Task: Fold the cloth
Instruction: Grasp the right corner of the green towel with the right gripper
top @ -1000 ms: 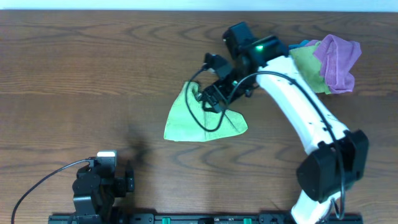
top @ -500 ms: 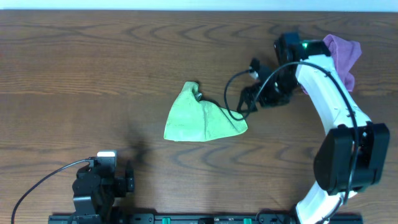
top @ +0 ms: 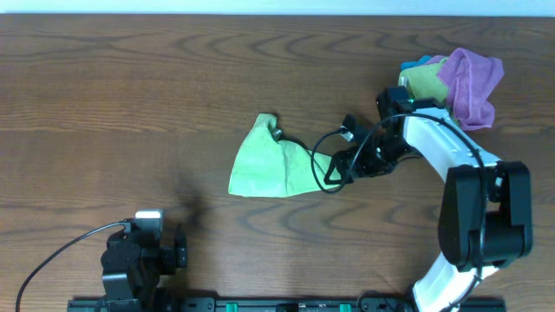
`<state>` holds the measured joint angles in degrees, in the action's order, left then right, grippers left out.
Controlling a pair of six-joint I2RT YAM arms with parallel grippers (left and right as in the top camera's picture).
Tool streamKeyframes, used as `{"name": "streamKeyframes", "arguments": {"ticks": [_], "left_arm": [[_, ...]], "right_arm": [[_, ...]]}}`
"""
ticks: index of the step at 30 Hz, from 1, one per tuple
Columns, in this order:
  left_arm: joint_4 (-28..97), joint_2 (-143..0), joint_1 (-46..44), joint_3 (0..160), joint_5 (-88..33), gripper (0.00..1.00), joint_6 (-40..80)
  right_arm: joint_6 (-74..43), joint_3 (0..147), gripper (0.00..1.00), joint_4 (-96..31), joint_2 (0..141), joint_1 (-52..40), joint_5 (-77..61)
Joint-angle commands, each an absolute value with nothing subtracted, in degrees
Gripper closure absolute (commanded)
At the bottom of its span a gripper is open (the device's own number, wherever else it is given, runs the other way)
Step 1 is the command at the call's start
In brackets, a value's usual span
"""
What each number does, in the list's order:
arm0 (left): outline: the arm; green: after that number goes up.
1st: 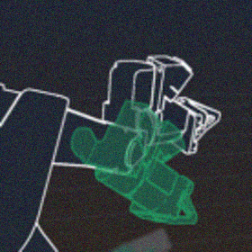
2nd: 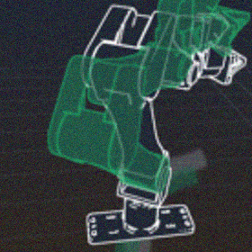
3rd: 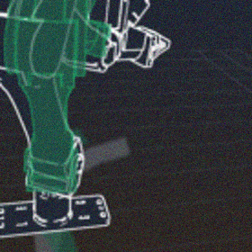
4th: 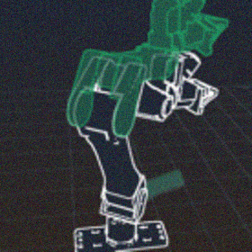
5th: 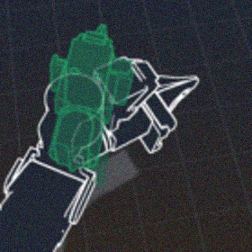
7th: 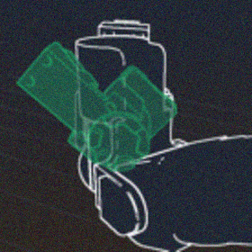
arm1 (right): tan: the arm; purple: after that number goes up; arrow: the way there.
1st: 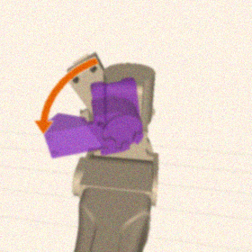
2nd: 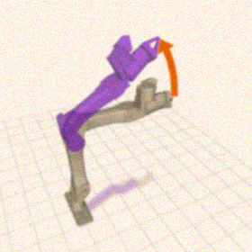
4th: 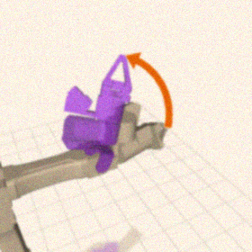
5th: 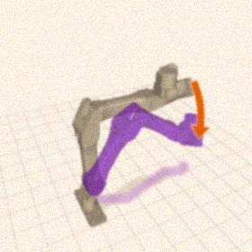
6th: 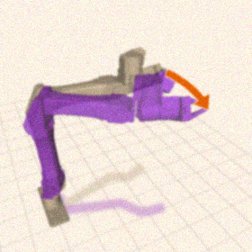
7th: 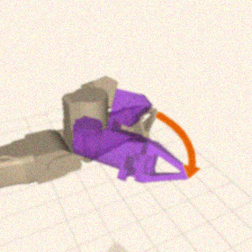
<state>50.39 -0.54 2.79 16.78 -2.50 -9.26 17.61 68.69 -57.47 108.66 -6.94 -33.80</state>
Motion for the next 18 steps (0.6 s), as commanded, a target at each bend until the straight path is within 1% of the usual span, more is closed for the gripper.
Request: {"name": "streamKeyframes", "arguments": {"ticks": [1, 4, 13, 18], "left_arm": [[52.4, -0.2, 2.6, 15.0, -0.9, 0.05, -10.5], [52.4, -0.2, 2.6, 15.0, -0.9, 0.05, -10.5], [52.4, -0.2, 2.6, 15.0, -0.9, 0.05, -10.5], [52.4, -0.2, 2.6, 15.0, -0.9, 0.05, -10.5]], "right_arm": [[17.1, 66.9, 0.01, -55.2, 107.9, -6.9, -35.4], [16.1, 66.0, 0.01, -53.2, 107.9, -6.9, -34.5], [14.8, 62.8, 0.09, -48.0, 107.9, -6.9, -34.5], [13.3, 62.0, 0.16, -45.7, 107.9, -6.9, -34.5]]}}
